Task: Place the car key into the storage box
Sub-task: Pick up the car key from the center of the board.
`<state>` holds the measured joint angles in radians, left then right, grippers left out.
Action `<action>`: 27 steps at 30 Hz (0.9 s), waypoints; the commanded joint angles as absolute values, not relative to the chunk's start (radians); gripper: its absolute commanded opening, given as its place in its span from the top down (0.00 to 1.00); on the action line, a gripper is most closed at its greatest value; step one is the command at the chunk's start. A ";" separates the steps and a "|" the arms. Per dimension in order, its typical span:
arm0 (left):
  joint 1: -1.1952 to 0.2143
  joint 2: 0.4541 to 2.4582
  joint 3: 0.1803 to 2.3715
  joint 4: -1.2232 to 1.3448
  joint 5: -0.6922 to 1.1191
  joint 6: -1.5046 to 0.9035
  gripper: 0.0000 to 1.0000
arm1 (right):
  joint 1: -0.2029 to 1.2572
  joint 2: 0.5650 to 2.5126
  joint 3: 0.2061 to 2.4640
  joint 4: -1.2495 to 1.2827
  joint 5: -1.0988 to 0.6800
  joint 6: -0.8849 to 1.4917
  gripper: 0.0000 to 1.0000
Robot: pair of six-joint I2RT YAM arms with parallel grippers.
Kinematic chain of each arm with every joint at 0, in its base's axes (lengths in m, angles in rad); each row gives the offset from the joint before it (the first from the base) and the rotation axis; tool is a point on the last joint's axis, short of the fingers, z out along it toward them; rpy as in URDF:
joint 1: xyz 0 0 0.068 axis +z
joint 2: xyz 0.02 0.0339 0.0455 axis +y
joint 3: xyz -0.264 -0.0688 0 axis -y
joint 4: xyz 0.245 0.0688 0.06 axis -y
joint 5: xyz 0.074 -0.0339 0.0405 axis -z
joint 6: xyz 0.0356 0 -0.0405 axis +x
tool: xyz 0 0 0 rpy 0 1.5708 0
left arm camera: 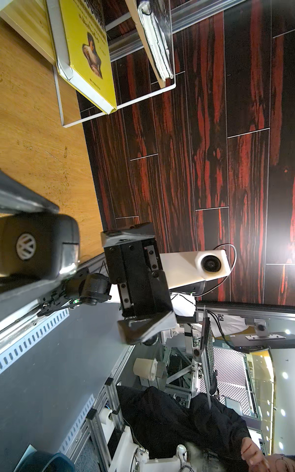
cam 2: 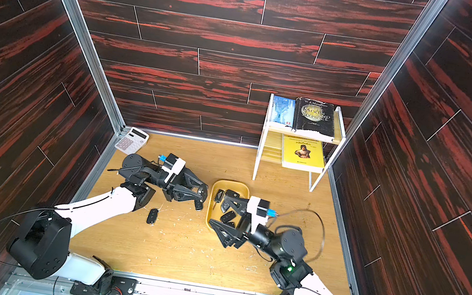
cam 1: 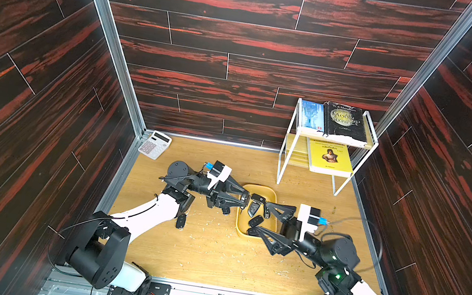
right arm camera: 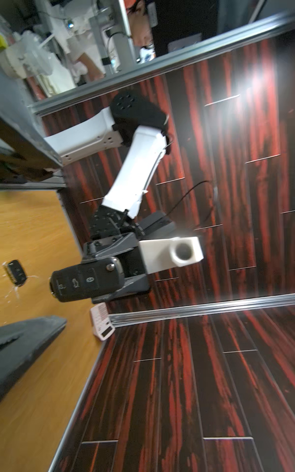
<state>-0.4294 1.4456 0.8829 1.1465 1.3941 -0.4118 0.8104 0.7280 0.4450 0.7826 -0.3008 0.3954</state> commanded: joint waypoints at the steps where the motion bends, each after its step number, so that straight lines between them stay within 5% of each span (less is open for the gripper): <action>1: -0.428 1.418 0.888 1.152 1.388 -0.413 0.92 | 0.783 0.756 0.420 1.209 -0.323 0.623 0.05; 9: -0.428 1.419 0.891 1.127 1.391 -0.414 0.92 | 0.746 1.000 0.360 1.836 -0.336 0.885 0.06; 15: -0.427 1.413 0.887 1.119 1.388 -0.407 0.92 | 0.745 1.014 0.441 1.731 -0.480 0.838 0.05; 27: -0.426 1.434 0.892 1.138 1.385 -0.411 0.92 | 0.744 0.859 0.443 1.403 -0.424 0.707 0.03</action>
